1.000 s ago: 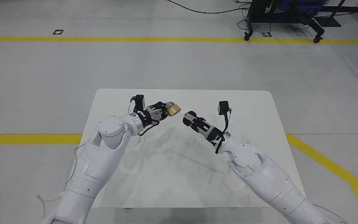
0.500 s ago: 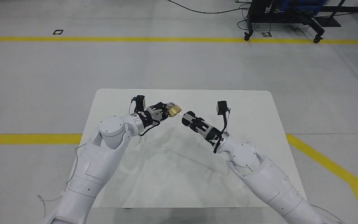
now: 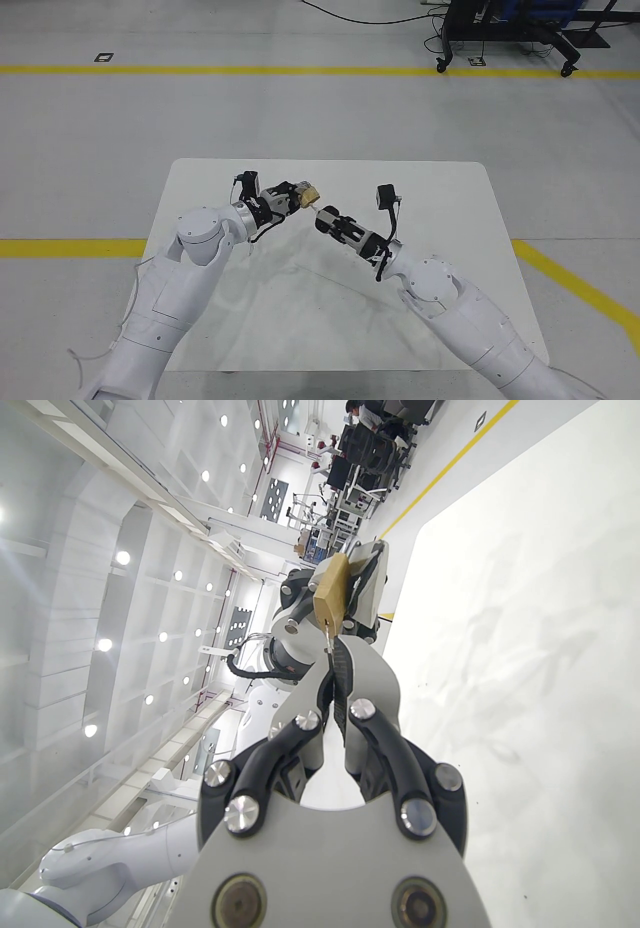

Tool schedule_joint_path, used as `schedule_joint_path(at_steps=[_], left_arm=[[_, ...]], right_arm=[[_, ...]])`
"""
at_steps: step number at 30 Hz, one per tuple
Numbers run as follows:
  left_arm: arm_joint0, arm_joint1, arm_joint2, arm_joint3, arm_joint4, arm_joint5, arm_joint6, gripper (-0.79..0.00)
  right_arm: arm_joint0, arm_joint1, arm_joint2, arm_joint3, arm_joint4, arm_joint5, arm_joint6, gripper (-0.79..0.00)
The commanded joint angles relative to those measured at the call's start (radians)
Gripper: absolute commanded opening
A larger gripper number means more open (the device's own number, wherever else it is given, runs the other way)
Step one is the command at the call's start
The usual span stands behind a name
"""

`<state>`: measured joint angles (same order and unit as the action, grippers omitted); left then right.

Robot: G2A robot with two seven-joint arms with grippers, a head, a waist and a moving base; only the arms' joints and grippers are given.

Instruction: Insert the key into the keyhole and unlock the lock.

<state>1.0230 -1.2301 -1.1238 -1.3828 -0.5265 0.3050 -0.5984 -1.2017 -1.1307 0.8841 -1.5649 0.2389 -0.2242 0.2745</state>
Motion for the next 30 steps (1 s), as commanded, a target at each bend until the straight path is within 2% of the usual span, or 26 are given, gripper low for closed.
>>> schedule_joint_path(at_steps=[1, 13, 30], left_arm=[[0.000, 0.000, 0.000, 0.000, -0.001, 0.000, 0.002, -0.785], [0.004, -0.003, 0.001, -0.003, -0.007, -0.012, 0.001, -0.785], [0.004, -0.005, -0.001, -0.006, 0.008, -0.034, 0.008, -0.785]], right_arm=[[-0.003, -0.002, 0.004, 0.001, -0.001, -0.009, 0.007, -0.785], [-0.025, -0.012, 0.039, 0.005, -0.004, -0.031, 0.001, -0.785], [-0.047, -0.027, 0.068, -0.007, -0.023, -0.006, 0.001, -0.785]])
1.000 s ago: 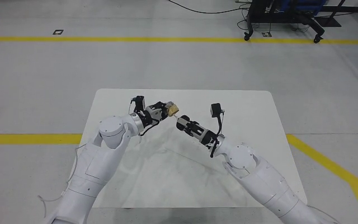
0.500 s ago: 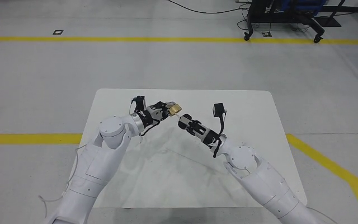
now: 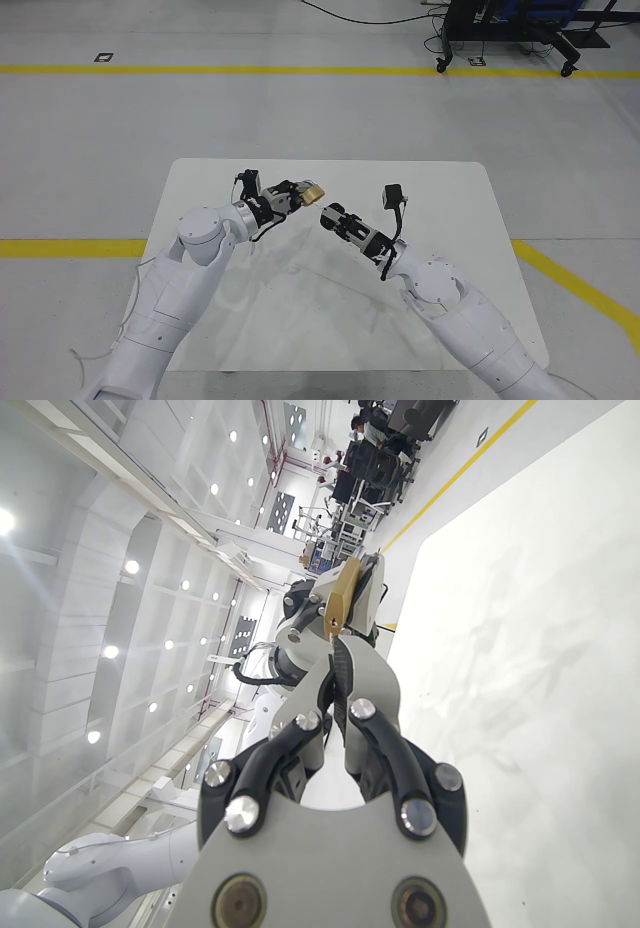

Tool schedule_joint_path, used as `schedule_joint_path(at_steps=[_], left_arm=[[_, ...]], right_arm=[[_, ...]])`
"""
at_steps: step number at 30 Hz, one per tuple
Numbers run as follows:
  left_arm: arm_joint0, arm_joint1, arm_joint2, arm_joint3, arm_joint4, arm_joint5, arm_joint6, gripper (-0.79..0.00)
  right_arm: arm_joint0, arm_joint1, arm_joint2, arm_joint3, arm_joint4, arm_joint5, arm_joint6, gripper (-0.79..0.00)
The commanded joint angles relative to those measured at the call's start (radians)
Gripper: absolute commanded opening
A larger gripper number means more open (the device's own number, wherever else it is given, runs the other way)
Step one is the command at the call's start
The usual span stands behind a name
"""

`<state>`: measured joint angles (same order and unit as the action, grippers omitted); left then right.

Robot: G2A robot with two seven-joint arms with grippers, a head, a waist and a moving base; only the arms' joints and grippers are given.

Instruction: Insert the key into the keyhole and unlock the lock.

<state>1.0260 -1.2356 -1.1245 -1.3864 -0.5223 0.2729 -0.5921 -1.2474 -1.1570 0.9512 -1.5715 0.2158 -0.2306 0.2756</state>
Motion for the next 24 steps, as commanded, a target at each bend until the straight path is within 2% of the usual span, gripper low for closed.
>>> schedule_joint_path(at_steps=[1, 24], left_arm=[[0.002, 0.000, 0.000, -0.004, 0.005, -0.003, 0.000, -0.785], [0.015, 0.000, 0.006, -0.042, 0.076, -0.027, 0.016, -0.785]], right_arm=[[-0.002, -0.002, 0.003, 0.000, -0.001, 0.000, -0.001, -0.785], [-0.022, -0.020, 0.047, 0.005, -0.006, 0.008, -0.004, -0.785]])
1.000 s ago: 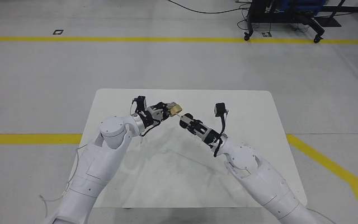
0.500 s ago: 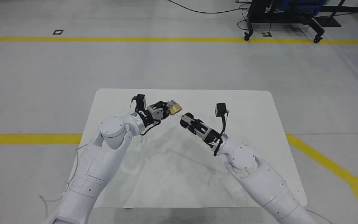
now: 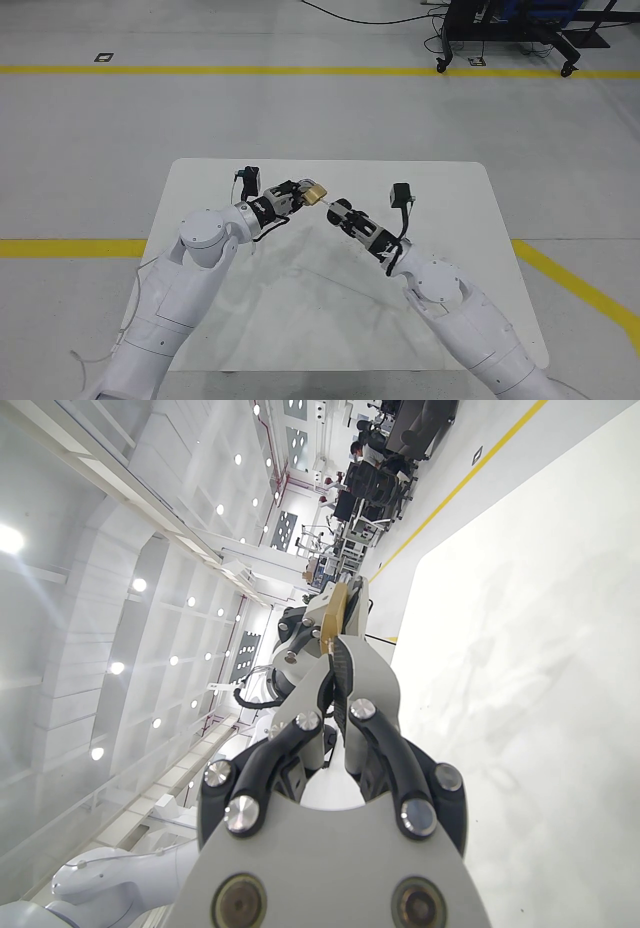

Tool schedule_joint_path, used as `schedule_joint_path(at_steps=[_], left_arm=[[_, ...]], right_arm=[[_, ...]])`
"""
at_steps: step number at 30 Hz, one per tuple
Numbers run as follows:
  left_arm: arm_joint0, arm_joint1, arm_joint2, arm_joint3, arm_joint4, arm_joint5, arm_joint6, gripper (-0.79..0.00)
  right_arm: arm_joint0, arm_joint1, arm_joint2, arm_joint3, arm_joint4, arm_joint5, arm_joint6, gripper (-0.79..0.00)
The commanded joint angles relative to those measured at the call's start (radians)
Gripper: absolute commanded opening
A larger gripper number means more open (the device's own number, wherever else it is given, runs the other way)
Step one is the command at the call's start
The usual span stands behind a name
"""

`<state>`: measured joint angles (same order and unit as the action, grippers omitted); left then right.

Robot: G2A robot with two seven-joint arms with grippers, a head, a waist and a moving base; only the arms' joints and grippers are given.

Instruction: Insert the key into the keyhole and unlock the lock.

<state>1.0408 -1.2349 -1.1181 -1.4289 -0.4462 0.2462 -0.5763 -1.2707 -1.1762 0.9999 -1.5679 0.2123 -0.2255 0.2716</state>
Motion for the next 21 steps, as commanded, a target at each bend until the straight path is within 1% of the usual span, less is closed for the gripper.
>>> schedule_joint_path(at_steps=[1, 8, 21], left_arm=[[0.000, 0.000, 0.000, 0.000, 0.001, -0.001, 0.000, -0.785], [0.002, -0.001, 0.002, -0.004, 0.012, -0.004, 0.005, -0.785], [0.006, -0.004, 0.005, -0.010, 0.027, -0.008, 0.015, -0.785]], right_arm=[[0.003, -0.003, -0.003, 0.003, -0.006, 0.005, 0.000, -0.785], [0.010, -0.013, -0.008, 0.017, -0.009, 0.006, -0.005, -0.785], [0.007, -0.027, -0.023, 0.009, -0.011, 0.000, 0.039, -0.785]])
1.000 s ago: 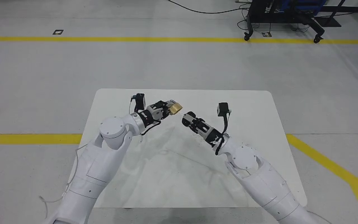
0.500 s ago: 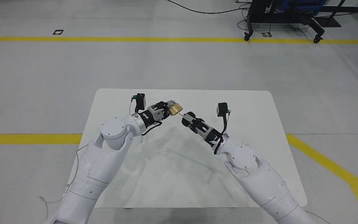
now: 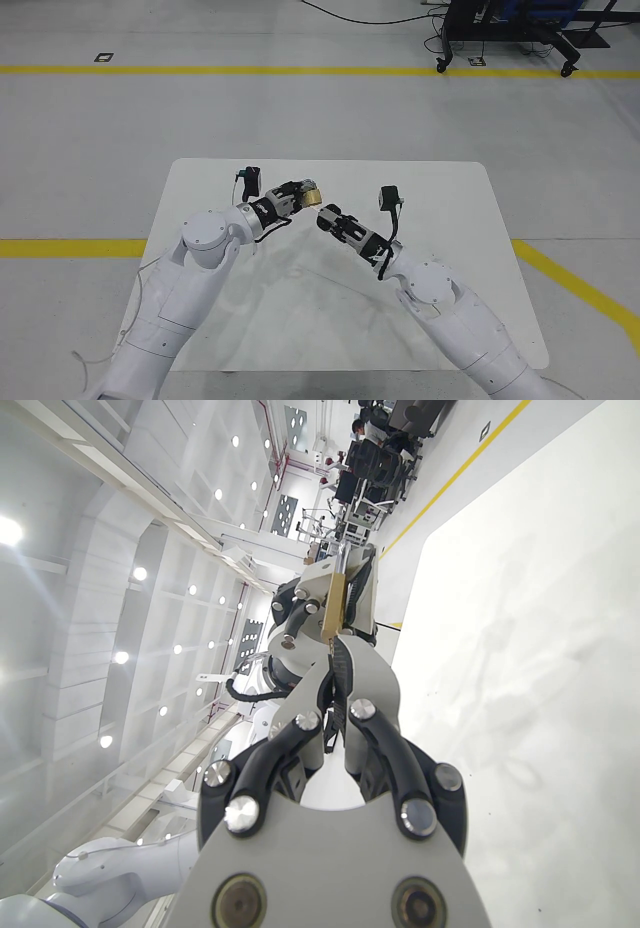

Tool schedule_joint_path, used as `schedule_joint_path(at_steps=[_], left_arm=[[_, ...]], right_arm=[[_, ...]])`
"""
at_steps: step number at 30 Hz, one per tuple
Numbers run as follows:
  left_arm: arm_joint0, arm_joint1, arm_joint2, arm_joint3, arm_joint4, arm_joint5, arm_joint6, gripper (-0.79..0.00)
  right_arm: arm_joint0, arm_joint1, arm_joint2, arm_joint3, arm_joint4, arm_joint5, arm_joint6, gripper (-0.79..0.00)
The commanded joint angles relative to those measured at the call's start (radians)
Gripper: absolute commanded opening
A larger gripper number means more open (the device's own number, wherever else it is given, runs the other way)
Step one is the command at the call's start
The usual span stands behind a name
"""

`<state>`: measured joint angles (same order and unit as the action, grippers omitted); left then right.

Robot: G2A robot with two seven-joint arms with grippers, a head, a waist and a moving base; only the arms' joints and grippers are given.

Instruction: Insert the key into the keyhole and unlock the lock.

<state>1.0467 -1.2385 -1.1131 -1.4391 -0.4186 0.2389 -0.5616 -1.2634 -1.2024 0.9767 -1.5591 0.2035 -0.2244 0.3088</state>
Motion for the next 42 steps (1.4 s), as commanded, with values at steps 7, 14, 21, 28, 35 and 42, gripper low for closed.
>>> schedule_joint_path(at_steps=[7, 14, 21, 28, 35, 42], left_arm=[[0.006, -0.002, -0.013, 0.001, -0.024, -0.005, 0.009, -0.785], [0.017, -0.001, -0.037, -0.006, -0.054, 0.002, 0.012, -0.785], [0.017, -0.001, -0.037, -0.006, -0.054, 0.002, 0.012, -0.785], [0.020, -0.001, -0.030, -0.001, -0.062, 0.021, -0.012, -0.785], [-0.002, 0.000, -0.002, 0.008, -0.028, 0.036, -0.101, -0.785], [-0.008, 0.000, 0.003, 0.016, -0.027, 0.032, -0.114, -0.785]], right_arm=[[-0.012, -0.003, 0.022, -0.003, 0.000, -0.019, 0.005, -0.785], [-0.037, 0.013, 0.099, -0.012, -0.109, -0.094, 0.003, -0.785], [-0.037, 0.013, 0.099, -0.012, -0.109, -0.094, 0.003, -0.785], [-0.038, 0.014, 0.101, -0.025, -0.153, -0.099, -0.007, -0.785], [-0.060, 0.020, 0.131, -0.062, -0.270, -0.188, -0.025, -0.785], [-0.085, 0.024, 0.137, -0.097, -0.607, -0.233, -0.125, -0.785]])
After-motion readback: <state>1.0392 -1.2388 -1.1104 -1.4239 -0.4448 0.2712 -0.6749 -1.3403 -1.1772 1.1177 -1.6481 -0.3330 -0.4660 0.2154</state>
